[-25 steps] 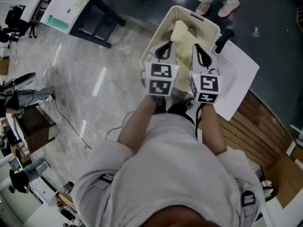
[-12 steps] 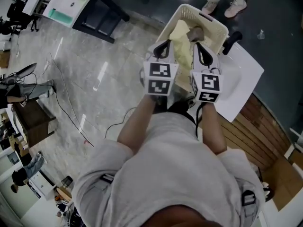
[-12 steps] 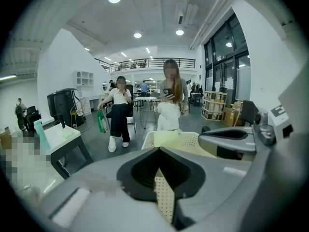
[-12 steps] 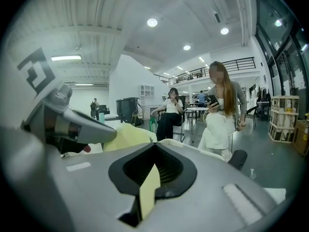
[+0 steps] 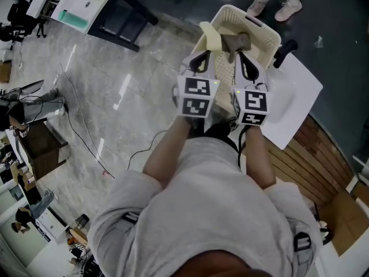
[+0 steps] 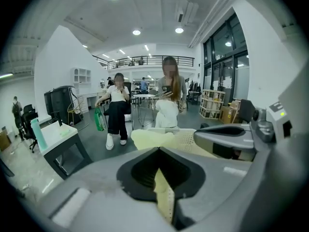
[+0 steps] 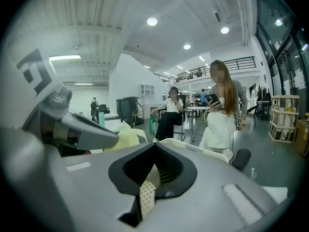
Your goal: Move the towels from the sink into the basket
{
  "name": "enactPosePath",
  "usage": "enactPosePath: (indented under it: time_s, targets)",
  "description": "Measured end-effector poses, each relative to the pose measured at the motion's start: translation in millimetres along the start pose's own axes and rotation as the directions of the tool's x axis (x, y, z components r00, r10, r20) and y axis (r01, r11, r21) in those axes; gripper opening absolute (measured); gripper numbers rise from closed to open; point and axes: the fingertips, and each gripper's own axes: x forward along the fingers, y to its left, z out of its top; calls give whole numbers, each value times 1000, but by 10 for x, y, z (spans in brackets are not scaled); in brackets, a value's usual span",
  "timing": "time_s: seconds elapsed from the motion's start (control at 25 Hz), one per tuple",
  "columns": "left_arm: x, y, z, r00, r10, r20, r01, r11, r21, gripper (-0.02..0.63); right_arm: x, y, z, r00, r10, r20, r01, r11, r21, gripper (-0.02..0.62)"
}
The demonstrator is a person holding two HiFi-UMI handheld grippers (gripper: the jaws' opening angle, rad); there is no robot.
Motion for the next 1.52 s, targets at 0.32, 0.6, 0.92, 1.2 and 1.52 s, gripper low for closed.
enactPosePath:
  time_s: [0.32,0.6,0.92,1.2,1.52]
  targets:
    - [157,-166,-129,998,-56,-35,56,998,4,23,-7,-77,-73,1000,-25,-19,25,1000,11,6]
    - [383,-221,-231,993,-94,-68,94,996,0,23,37,-223,-155,998,-62,-34,62,998,23,6]
    - [809,-333,-420,970,-187,-158,188,982,-11,23,104,-386,-205,990,-124,-61,127,991,46,6]
    - [1199,-490,-697,928,-274,-252,287,958,16,23,112,-600,-374,971,-223,-89,231,968,94,6]
    - [1327,-600,-870,902,-309,-302,333,943,29,25,-13,-666,-476,951,-286,-115,298,949,107,6]
